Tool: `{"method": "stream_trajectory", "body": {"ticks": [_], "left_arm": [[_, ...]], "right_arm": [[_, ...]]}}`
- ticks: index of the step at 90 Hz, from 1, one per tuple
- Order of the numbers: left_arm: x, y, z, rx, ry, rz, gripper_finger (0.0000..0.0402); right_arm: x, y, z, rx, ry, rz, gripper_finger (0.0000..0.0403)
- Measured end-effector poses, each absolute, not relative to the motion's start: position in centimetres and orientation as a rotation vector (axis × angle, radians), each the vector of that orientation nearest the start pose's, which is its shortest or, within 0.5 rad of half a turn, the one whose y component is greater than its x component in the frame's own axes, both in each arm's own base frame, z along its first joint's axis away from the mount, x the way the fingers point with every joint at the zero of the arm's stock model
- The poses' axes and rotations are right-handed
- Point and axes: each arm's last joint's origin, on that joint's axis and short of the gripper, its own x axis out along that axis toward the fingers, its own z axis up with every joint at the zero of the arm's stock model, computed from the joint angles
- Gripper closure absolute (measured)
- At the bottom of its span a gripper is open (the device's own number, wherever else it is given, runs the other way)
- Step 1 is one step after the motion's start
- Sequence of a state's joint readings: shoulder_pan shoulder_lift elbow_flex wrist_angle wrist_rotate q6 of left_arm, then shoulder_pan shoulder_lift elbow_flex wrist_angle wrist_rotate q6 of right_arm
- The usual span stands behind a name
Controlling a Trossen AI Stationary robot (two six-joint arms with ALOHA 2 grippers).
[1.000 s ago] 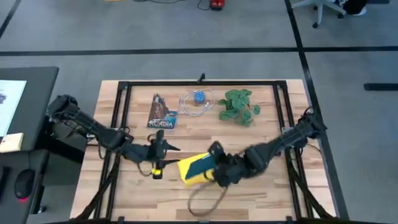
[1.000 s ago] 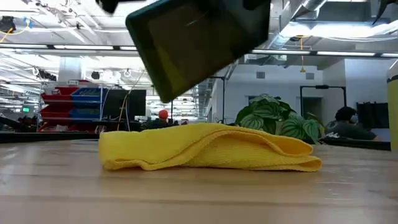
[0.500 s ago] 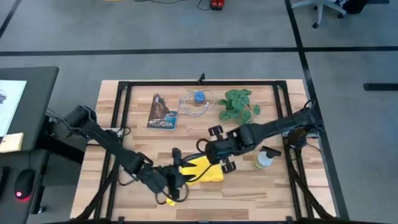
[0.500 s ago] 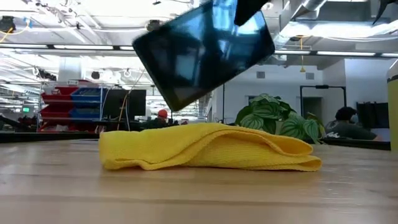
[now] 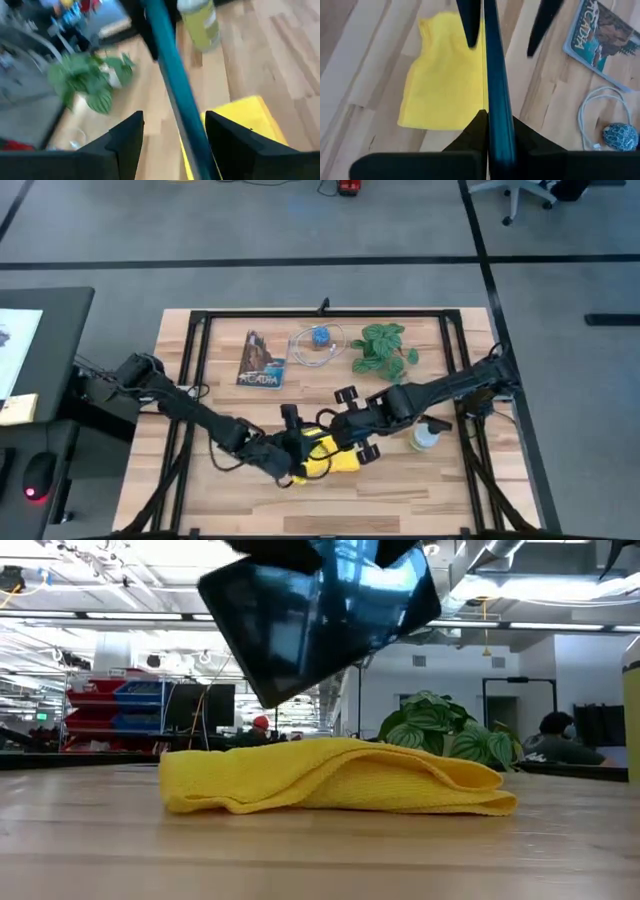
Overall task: Apply microfiber cloth
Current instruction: Wipe the blue tablet with the microfiber cloth
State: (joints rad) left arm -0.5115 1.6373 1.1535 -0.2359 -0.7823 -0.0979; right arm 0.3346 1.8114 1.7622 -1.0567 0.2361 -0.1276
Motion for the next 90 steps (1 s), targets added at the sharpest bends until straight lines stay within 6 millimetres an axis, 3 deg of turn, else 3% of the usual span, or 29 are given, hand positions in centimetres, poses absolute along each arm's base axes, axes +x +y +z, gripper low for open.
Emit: {"method": "stream_trajectory", "body": {"ticks": [12, 30, 39, 52, 69, 80, 90], "left_arm": [[31.5, -14.9, 24.7, 0.266, 0.567, 0.298, 0.0251], [31.4, -14.9, 24.4, 0.214, 0.592, 0.291, 0.0384], [31.0, -14.6, 24.0, 0.177, 0.638, 0.331, 0.0392], [29.5, -14.3, 22.6, 0.14, 0.75, 0.427, 0.0396], [26.5, -14.7, 22.1, 0.084, 0.655, 0.614, 0.0398], [23.5, -15.8, 23.1, 0.014, 0.47, 0.666, 0.0399], [20.7, -16.7, 23.7, -0.066, 0.3, 0.658, 0.0399]], "right_arm": [[35.5, 11.8, 32.2, -0.433, 1.054, 0.155, 0.0385], [35.5, 11.7, 32.2, -0.441, 1.048, 0.128, 0.0376], [35.8, 11.7, 32.3, -0.454, 1.029, 0.134, 0.0354], [35.6, 11.8, 32.7, -0.513, 1.019, 0.166, 0.0287], [35.1, 11.9, 33.2, -0.475, 1.049, 0.155, 0.0203], [35.2, 13.0, 31.3, -0.486, 1.036, 0.179, 0.0192], [35.3, 14.4, 28.1, -0.477, 0.994, 0.235, 0.0202]]}}
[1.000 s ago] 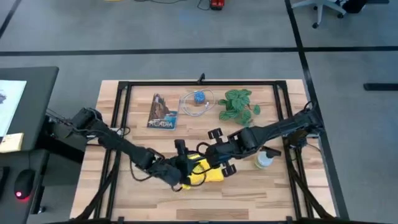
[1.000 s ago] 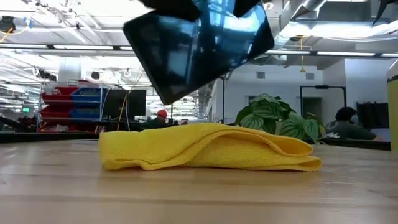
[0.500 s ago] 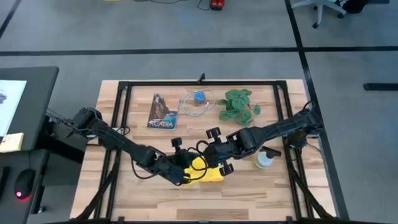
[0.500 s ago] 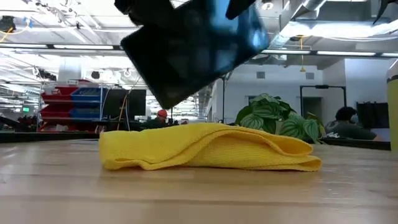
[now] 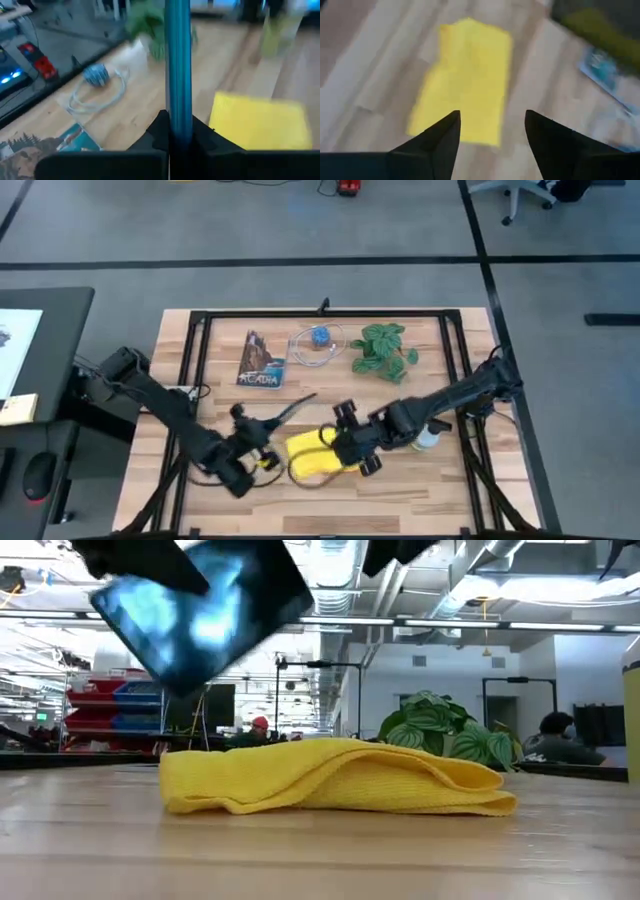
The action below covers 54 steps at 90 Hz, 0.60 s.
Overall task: Apply microfiber cloth
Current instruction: Wipe the blue tablet with the microfiber cloth
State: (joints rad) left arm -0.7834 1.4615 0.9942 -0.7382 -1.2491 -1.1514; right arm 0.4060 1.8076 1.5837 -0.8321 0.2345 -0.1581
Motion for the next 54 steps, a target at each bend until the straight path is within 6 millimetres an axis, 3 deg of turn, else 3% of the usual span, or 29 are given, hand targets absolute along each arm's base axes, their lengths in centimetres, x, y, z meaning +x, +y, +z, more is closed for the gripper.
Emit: {"method": "stream_trajectory", "body": {"ticks": [16, 34, 54], "left_arm": [[17.1, -18.0, 24.3, -0.212, 0.125, 0.585, 0.0399], [15.6, -18.9, 23.9, -0.262, 0.023, 0.545, 0.039], [15.4, -18.6, 23.0, -0.303, 0.011, 0.547, 0.0392]], "right_arm": [[36.4, 14.8, 23.2, -0.336, 0.783, 0.246, 0.0228], [38.0, 13.2, 18.2, -0.103, 0.584, 0.154, 0.0239], [39.4, 11.7, 13.5, -0.084, 0.683, 0.186, 0.0179]]}}
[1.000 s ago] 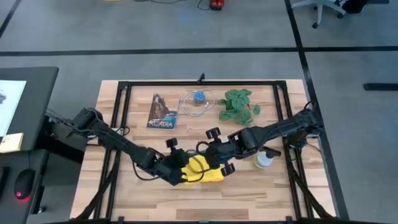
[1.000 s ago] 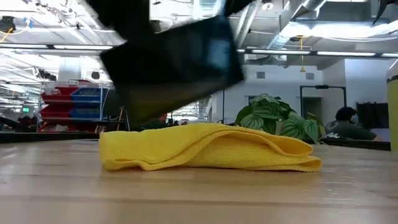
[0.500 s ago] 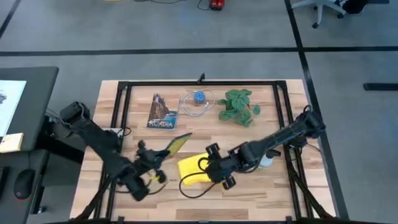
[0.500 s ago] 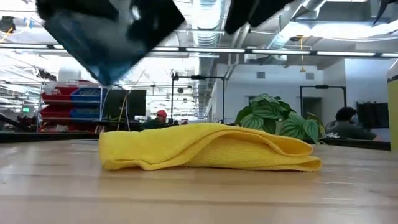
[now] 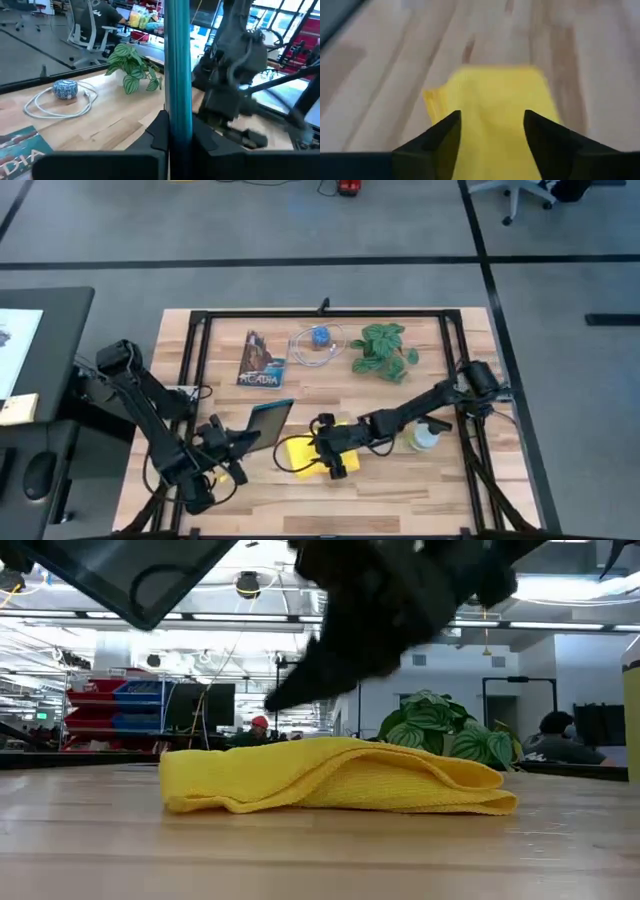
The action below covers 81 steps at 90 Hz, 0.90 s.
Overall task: Apply microfiber cloth
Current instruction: Wipe the blue tablet with the microfiber cloth
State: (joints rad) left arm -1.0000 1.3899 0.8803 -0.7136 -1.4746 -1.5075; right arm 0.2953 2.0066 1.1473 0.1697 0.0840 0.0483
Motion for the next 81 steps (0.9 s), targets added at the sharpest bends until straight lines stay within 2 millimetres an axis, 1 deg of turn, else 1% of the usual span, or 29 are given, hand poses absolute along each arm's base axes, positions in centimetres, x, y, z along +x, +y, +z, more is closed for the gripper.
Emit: {"method": "stream_trajectory", "body": {"ticks": [5, 11, 17, 22, 26, 30, 38, 43, 45, 48, 54, 59, 63, 71, 76, 81], "left_arm": [[15.4, -18.6, 22.9, -0.308, 0.009, 0.547, 0.0392], [15.4, -18.6, 22.9, -0.31, 0.008, 0.547, 0.0392], [15.4, -18.6, 22.9, -0.314, 0.008, 0.546, 0.0392], [15.4, -18.6, 22.9, -0.316, 0.008, 0.546, 0.0391], [15.4, -18.6, 22.9, -0.319, 0.007, 0.547, 0.0391], [15.4, -18.6, 22.9, -0.33, 0.005, 0.546, 0.0391], [15.4, -18.6, 22.9, -0.377, -0.005, 0.547, 0.0391], [15.4, -18.6, 22.9, -0.408, -0.012, 0.547, 0.0391], [15.4, -18.6, 22.9, -0.415, -0.01, 0.546, 0.0391], [15.4, -18.6, 22.9, -0.421, -0.002, 0.545, 0.0391], [15.4, -18.7, 22.8, -0.428, 0.013, 0.542, 0.0391], [15.5, -18.9, 22.7, -0.433, 0.011, 0.542, 0.0391], [15.6, -18.9, 22.6, -0.434, 0.013, 0.541, 0.0391], [15.7, -19.2, 22.3, -0.441, 0.011, 0.54, 0.0391], [15.9, -19.4, 22.1, -0.445, 0.009, 0.542, 0.0391], [16.2, -19.6, 21.8, -0.453, 0.007, 0.545, 0.0391]], "right_arm": [[39.5, 11.6, 12.3, -0.084, 0.716, 0.184, 0.0159], [39.7, 11.4, 11.3, -0.076, 0.737, 0.175, 0.0146], [39.8, 11.5, 10.6, -0.076, 0.748, 0.175, 0.0145], [39.7, 11.8, 10.1, -0.084, 0.755, 0.171, 0.0156], [39.7, 12.2, 9.7, -0.092, 0.756, 0.168, 0.0175], [39.6, 12.5, 9.3, -0.093, 0.766, 0.165, 0.0203], [39.3, 13.3, 9.1, -0.073, 0.775, 0.155, 0.0285], [39.1, 14.0, 9.2, -0.077, 0.764, 0.154, 0.0346], [38.9, 14.3, 9.6, -0.082, 0.752, 0.153, 0.0366], [38.8, 14.8, 10.0, -0.091, 0.731, 0.143, 0.0381], [38.3, 15.9, 10.8, -0.105, 0.682, 0.094, 0.0385], [37.8, 16.9, 12.1, -0.127, 0.631, 0.058, 0.0386], [37.4, 17.5, 13.8, -0.14, 0.562, 0.019, 0.039], [36.5, 18.6, 18.1, -0.176, 0.403, -0.102, 0.0397], [35.9, 18.9, 20.2, -0.212, 0.322, -0.166, 0.0398], [35.4, 19.2, 21.9, -0.257, 0.257, -0.19, 0.0398]]}}
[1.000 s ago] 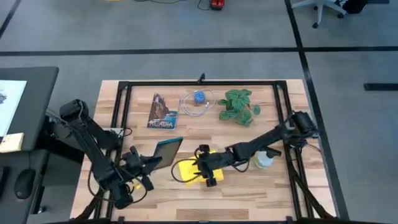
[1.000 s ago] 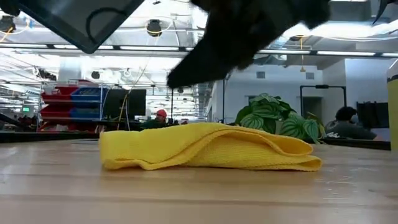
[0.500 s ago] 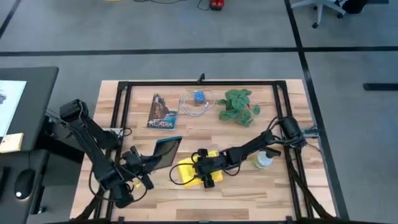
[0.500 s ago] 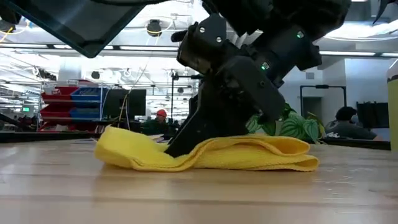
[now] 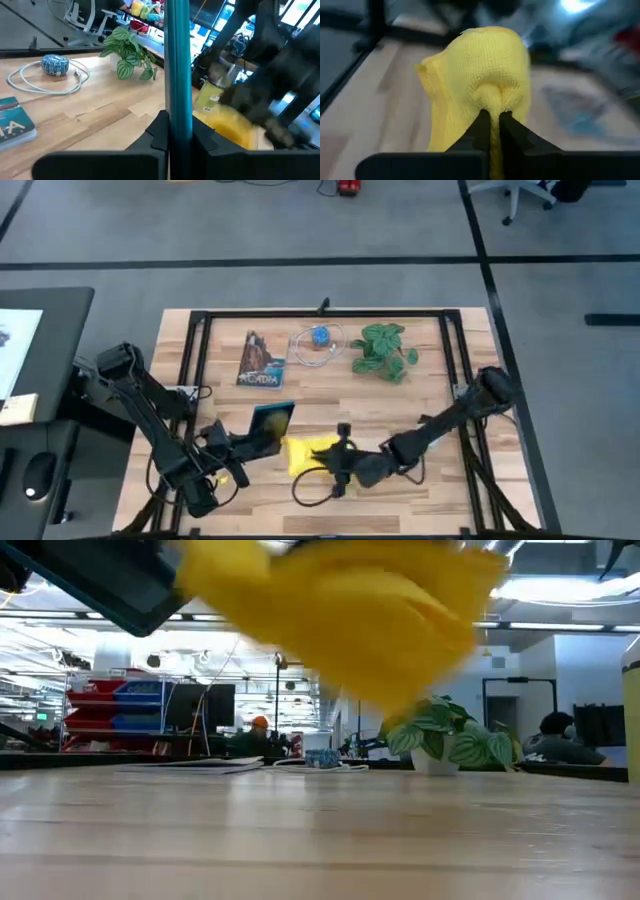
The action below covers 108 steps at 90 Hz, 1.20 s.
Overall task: Apply microfiber cloth
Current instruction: Wipe the blue tablet with the microfiber cloth
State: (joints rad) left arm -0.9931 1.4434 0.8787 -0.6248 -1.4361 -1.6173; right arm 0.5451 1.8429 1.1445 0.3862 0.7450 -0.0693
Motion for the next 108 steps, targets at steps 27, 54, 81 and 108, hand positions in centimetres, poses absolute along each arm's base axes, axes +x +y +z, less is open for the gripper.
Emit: {"method": "stream_trajectory", "body": {"ticks": [27, 54, 81, 108], "left_arm": [[18.2, -20.2, 21.3, -0.48, 0.03, 0.561, 0.0391], [21.8, -20.1, 22.9, -0.419, 0.091, 0.505, 0.0391], [22.3, -19.6, 23.8, -0.339, 0.097, 0.487, 0.0391], [22.3, -19.8, 24.4, -0.383, 0.063, 0.491, 0.0391]], "right_arm": [[35.4, 18.3, 27.6, -0.449, -0.079, -0.226, 0.04], [39.8, 14.7, 26.0, -0.521, -0.052, -0.231, 0.04], [40.9, 15.5, 23.0, -0.613, 0.065, -0.181, 0.0398], [39.9, 14.4, 26.3, -0.704, 0.044, -0.389, 0.0399]]}}
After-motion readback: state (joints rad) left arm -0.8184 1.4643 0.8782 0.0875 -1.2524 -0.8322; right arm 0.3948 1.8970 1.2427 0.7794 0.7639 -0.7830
